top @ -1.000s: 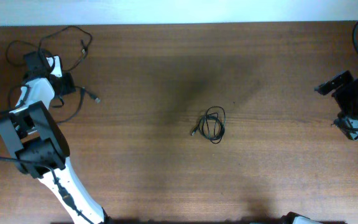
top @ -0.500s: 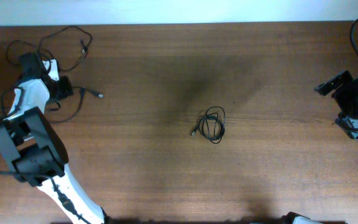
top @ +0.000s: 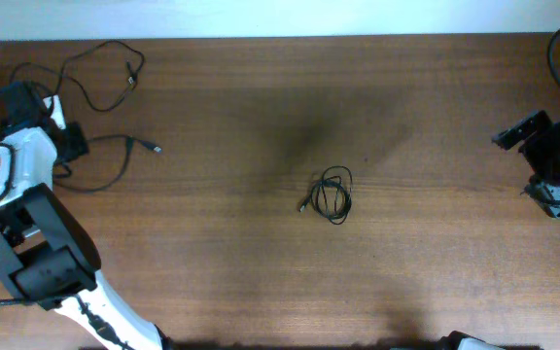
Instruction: Untangle cables
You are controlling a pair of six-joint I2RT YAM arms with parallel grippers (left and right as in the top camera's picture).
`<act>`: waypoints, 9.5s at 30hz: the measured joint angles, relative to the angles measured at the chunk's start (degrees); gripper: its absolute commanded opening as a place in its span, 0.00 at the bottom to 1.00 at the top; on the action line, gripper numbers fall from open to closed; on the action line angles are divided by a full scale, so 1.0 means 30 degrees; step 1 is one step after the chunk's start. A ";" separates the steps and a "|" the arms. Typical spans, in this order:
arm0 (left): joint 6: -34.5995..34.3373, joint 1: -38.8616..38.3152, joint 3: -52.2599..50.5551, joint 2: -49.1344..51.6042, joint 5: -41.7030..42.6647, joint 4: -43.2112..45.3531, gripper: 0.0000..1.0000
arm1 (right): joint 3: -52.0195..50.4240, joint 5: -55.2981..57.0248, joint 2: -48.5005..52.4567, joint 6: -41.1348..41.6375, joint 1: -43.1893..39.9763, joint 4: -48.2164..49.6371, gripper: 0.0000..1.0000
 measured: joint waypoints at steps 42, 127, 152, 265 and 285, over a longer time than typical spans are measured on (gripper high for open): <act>-0.6135 0.0619 -0.3796 0.0000 0.2098 0.1180 0.00 | 0.0000 0.0015 0.0000 -0.0007 0.0000 -0.0182 0.99; -0.6798 0.3184 -0.3235 -0.3045 0.4590 0.3854 0.99 | 0.0000 0.0146 0.0036 -0.0007 0.0000 -0.0291 0.99; -1.3661 0.5982 -0.3235 -0.0619 0.0852 0.6302 0.45 | 0.0000 0.0051 0.1020 0.0000 0.0000 -0.0532 0.99; -0.3075 -1.9343 0.5115 -0.3060 2.0633 -0.4371 0.00 | -0.4401 -0.4335 0.2200 -0.3213 0.5523 0.2390 0.99; -0.5464 -1.8076 0.5115 -0.3155 2.3125 -0.3417 0.00 | -0.4401 -0.8036 0.2200 -0.5005 0.7096 0.4488 0.99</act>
